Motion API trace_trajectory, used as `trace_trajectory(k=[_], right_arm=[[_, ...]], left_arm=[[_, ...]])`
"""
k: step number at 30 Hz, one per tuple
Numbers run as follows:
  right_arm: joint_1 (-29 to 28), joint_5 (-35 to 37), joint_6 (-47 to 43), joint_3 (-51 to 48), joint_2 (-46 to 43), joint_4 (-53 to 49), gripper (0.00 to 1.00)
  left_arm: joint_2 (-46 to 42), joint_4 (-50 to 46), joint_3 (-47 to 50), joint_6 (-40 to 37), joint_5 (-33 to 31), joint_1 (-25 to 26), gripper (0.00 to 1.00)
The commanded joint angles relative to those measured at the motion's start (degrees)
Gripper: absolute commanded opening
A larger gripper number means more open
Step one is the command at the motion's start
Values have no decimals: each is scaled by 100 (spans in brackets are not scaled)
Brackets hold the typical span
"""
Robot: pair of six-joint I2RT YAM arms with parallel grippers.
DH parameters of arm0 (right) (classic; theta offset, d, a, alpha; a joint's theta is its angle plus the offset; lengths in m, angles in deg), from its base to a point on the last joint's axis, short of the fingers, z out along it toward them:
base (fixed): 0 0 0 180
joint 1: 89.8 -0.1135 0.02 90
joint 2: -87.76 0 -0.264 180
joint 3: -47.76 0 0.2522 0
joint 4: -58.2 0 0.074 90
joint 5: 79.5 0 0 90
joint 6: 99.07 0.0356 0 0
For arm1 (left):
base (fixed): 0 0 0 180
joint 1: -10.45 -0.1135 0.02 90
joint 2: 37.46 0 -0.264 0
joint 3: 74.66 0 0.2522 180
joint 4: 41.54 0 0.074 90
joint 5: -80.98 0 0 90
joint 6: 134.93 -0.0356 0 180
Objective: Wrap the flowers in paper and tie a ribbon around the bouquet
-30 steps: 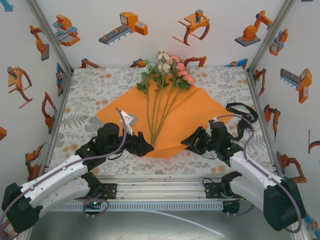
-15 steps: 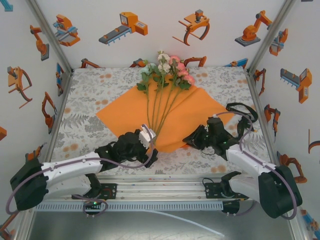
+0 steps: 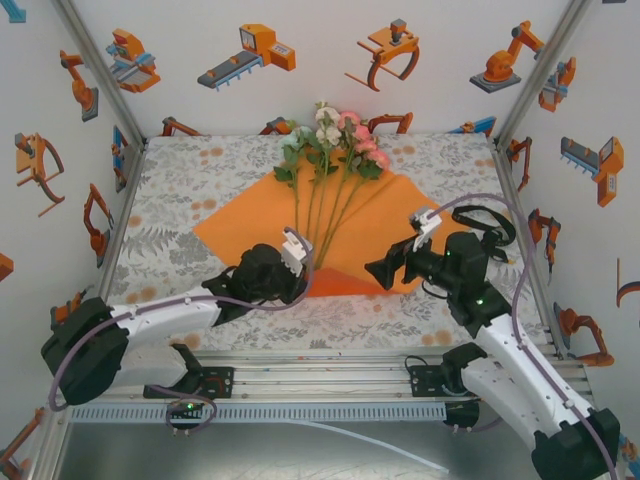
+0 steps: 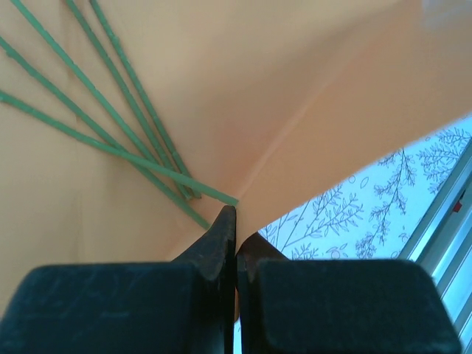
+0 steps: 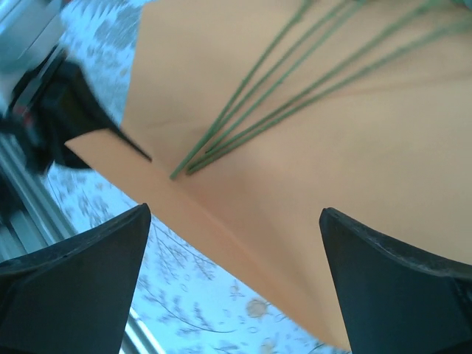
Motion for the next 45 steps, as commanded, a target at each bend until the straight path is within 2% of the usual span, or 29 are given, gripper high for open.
trace_trajectory(k=[1,4,8,13,14,15,18,19,21,25,29,31,33,35,36,40,45], right_arm=[[1,-1063,-1427,35,553,323,88],[-15,-1599,-1312,237,1355,465,87],[-120,-1903,-937,180,2033,1114,84],[-173,-1388,-969,207,2423,1183,81],[-166,-1166,-967,246,2508,1157,77],[-166,-964,-967,297,2571,1093,70],[-169,-358,-901,539,2830,841,37],[-164,-203,-860,619,2896,733,31],[-164,117,-768,792,3051,495,24],[-159,244,-664,816,3191,582,12],[-158,406,-621,860,3279,481,6],[-156,408,-611,873,3241,394,1],[-158,354,-560,817,3123,400,0],[-156,221,-394,699,2907,473,0],[-164,96,-298,644,2800,519,0],[-323,-242,103,272,2279,819,0],[-545,-44,262,20,1417,371,0]], left_arm=[[183,337,-265,14,212,-45,6],[339,387,-335,-47,116,-97,5],[553,600,-350,-31,100,-266,4],[769,805,-444,59,163,-395,4],[811,787,-477,62,146,-403,6],[830,752,-506,59,104,-415,13],[822,664,-493,128,-76,-448,40],[791,581,-481,161,-64,-465,46],[718,271,-449,193,-5,-477,50],[726,-70,-218,367,43,-516,53],[657,-98,13,574,507,-573,53],[542,-157,96,657,625,-572,51],[414,-281,156,712,585,-573,39],[248,-636,176,786,297,-588,8],[153,-832,168,845,141,-599,0],[-441,-1164,398,1159,279,-618,0],[-1393,-1289,883,1781,490,-503,0]])
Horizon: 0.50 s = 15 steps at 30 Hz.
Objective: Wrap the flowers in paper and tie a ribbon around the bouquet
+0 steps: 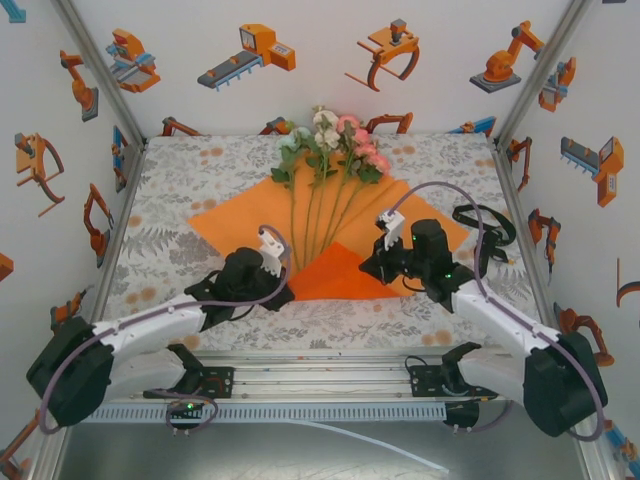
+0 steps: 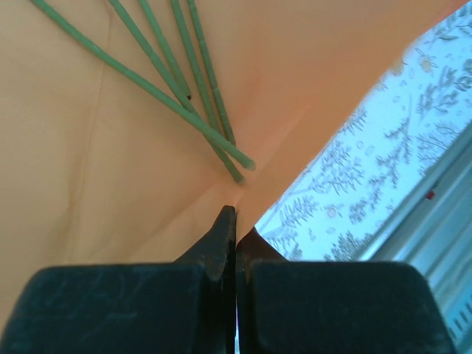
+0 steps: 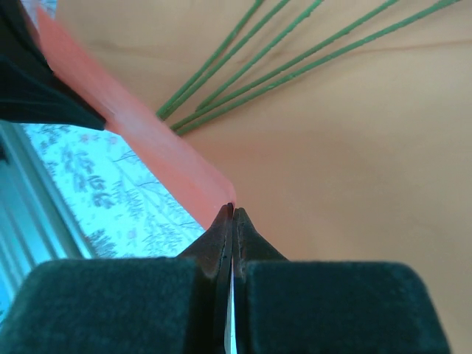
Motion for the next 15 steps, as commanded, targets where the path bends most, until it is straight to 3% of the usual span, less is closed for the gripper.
trace_trajectory(k=[1,8,13,15], right_arm=[[-121,108,242,-127,-604,-261,0],[-255,91,383,-113,-1220,-422,0],[-257,970,100,2,-566,8,0],[-242,1325,-36,84,-157,210,0]], left_arm=[[-581,-479,292,571,103,150,0],[-1084,-675,238,714,-297,651,1],[-867,-404,87,498,-1187,619,32],[-690,-245,70,447,-1330,546,39]])
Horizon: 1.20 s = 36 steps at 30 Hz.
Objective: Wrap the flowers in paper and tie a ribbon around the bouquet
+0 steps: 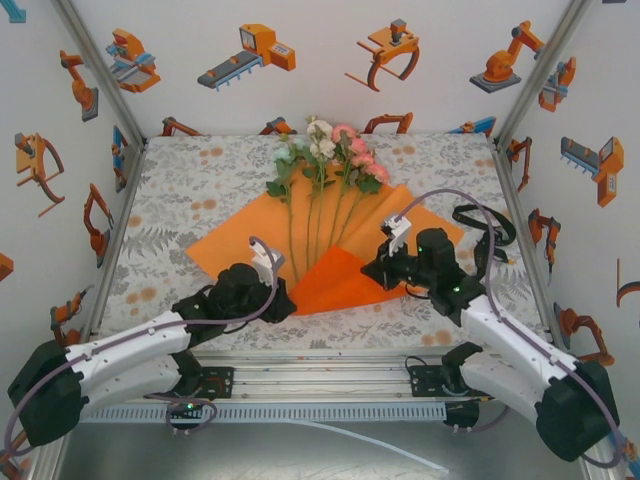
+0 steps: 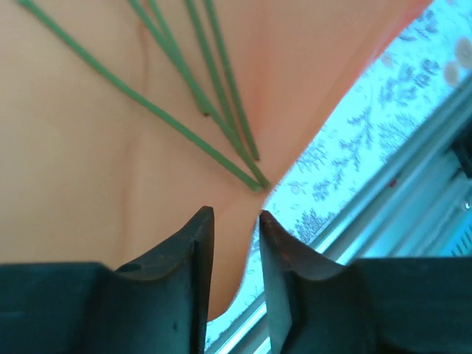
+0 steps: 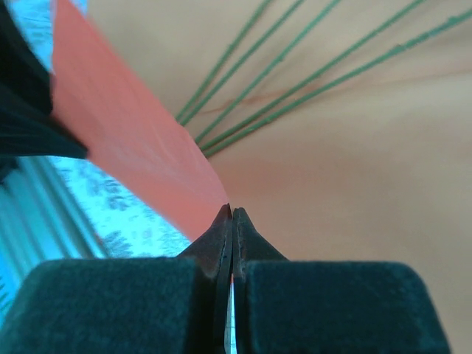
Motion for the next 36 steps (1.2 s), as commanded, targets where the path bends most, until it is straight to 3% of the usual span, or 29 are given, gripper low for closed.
trace_trajectory(k=[1,5,7,9,14,16,18,21,22,26,33,35,36], right_arm=[[3,924,-302,272,572,443,0],[16,923,-375,432,1183,623,1],[18,981,-344,421,1382,618,14],[14,1165,-329,384,1535,497,19],[23,1922,9,371,1910,288,19],[22,1946,124,469,2034,179,20],[22,1850,170,582,2039,17,26],[40,1757,207,793,1823,-485,60],[53,1784,263,892,1710,-769,72],[117,1865,613,1244,1255,-1891,74],[102,717,1419,1127,481,-2605,70],[102,838,1605,971,348,-2674,73],[110,1222,1736,928,344,-2820,78]], left_arm=[[266,209,-162,-128,-496,-134,42],[756,331,-198,-172,-33,-327,45],[975,425,-207,-160,168,-368,48],[1191,612,-220,-122,279,-373,50],[1745,989,-387,-123,690,-382,56],[1921,1153,-432,-135,832,-382,51],[2037,1245,-474,-124,939,-384,36],[2175,1140,-571,-82,809,-399,5],[2235,1104,-606,-80,739,-412,0],[2352,1151,-628,60,384,-433,0],[2526,1391,-560,339,-248,-444,0],[2542,1480,-532,354,-395,-450,0],[2555,1554,-502,350,-423,-452,0]])
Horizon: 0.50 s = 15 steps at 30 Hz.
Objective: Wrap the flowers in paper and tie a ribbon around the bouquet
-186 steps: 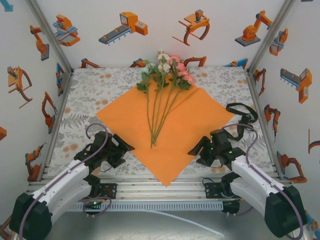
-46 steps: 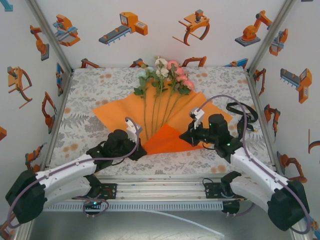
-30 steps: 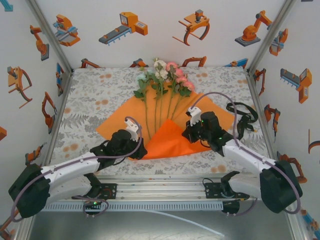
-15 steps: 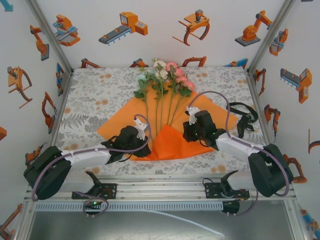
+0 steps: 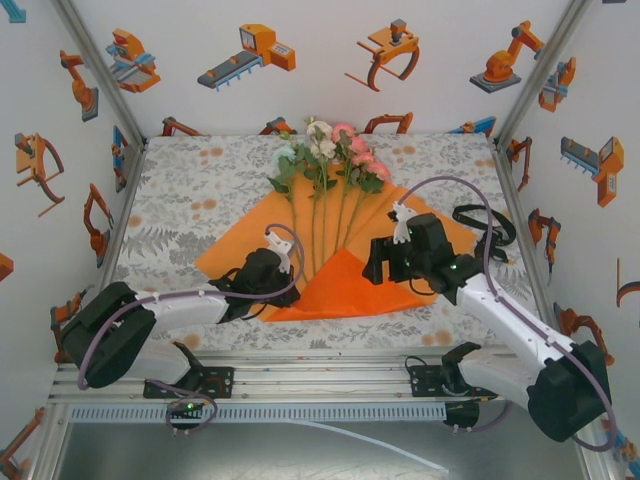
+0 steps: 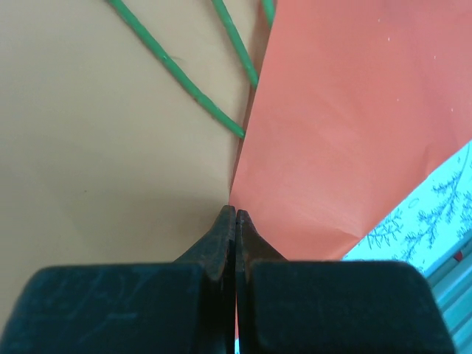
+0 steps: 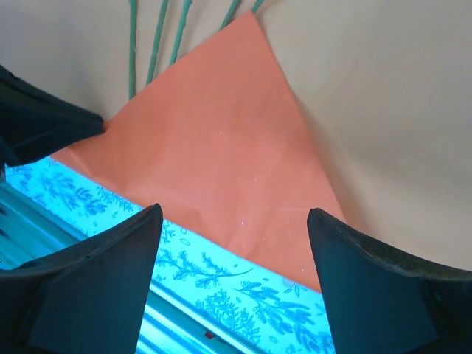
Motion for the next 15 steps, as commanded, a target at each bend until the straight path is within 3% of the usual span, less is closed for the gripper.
trace_trajectory(k=[1,4,8,11,15], right_arm=[[51,392,508,-182,-46,-637,86],[363,343,418,-207,376,-552,93],[735,-479,370,-163,1207,-173,91],[726,-726,363,-98,1703,-4,78],[733,-753,438,-138,1934,252,52]], left_arm=[[58,343,11,136,-407,-33,0],[117,441,48,203,-600,-33,0],[221,540,49,204,-587,-33,0],[255,386,59,352,-830,-34,0],[204,253,100,374,-921,-37,0]])
